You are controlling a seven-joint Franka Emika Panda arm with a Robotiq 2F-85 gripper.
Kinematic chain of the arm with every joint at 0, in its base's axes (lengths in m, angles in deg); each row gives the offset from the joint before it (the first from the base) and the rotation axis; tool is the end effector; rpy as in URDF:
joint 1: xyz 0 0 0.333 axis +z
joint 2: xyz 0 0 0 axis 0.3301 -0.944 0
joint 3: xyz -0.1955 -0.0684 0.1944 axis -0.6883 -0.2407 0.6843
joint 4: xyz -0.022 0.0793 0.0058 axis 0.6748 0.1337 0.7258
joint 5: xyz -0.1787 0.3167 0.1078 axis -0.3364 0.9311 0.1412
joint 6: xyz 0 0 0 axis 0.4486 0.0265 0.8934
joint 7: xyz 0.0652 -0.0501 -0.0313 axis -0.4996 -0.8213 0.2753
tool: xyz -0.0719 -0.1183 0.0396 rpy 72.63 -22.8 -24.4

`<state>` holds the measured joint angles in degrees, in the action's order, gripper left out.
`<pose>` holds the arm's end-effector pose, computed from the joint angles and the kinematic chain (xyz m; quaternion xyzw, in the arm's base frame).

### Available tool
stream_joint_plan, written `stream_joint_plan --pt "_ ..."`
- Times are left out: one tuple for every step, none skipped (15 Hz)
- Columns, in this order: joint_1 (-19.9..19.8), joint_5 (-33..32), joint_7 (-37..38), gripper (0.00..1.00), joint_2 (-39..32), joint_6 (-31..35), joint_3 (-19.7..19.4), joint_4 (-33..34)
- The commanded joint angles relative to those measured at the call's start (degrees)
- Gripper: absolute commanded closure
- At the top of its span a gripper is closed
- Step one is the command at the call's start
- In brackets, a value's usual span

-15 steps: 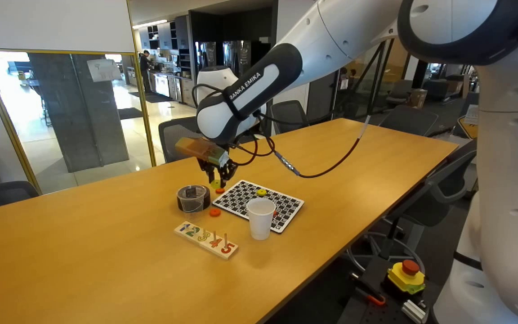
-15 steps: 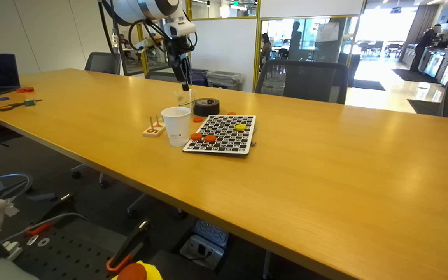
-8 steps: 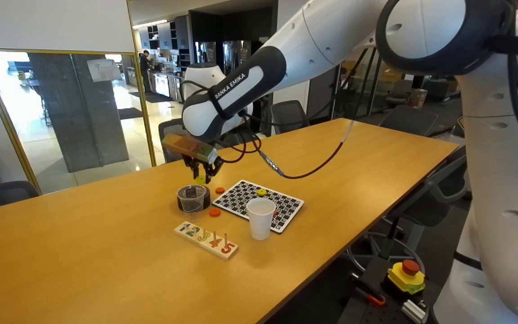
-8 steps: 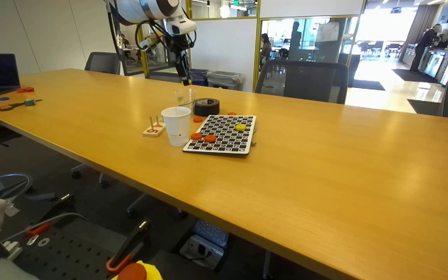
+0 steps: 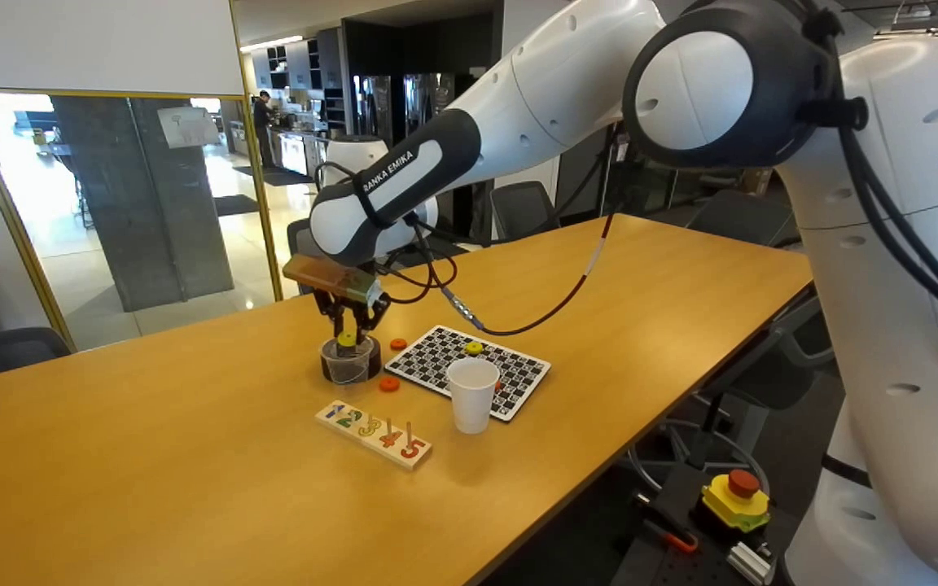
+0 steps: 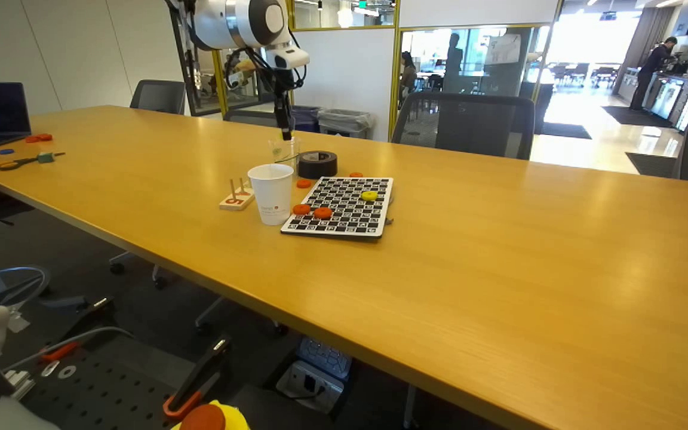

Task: Put the yellow rings in the clear cup and the orange rings in the white cup

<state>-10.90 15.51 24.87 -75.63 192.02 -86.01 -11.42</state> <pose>0.6721 0.0808 0.2789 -0.8523 0.5127 -0.0910 0.0490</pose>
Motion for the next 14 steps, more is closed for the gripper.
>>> stream_joint_plan --pt "-0.8 2.9 -3.8 0.83 -2.1 -2.8 0.8 4.4" --pt "-0.7 3.3 -4.3 0.83 -2.4 -3.4 0.7 4.9" --pt "-0.7 3.5 -4.7 0.33 -2.6 -4.2 0.7 5.3" --pt "-0.6 3.5 -4.8 0.31 -2.7 -5.1 0.5 5.7" --pt "-0.6 3.4 -5.0 0.25 -2.5 -5.7 0.3 5.8" --pt "-0.5 3.2 -4.9 0.19 -2.2 -6.1 0.1 5.8" --pt "-0.2 2.7 -4.3 0.10 -1.4 -6.1 -0.4 5.4" --pt "-0.1 2.5 -3.6 0.03 -0.7 -5.7 -0.8 5.0" --pt "-0.1 2.2 -3.0 0.00 0.1 -5.4 -1.3 4.6" --pt "-0.3 2.3 -2.2 0.00 1.2 -4.8 -1.8 3.6" --pt "-0.7 2.6 -1.6 0.00 2.1 -4.1 -2.3 2.6" --pt "-1.1 3.0 -0.7 0.00 2.9 -3.5 -2.8 1.7" --pt "-1.4 2.9 0.7 0.00 3.6 -3.3 -3.5 0.9" --pt "-1.6 2.8 3.4 0.00 3.8 -3.2 -4.4 0.5"
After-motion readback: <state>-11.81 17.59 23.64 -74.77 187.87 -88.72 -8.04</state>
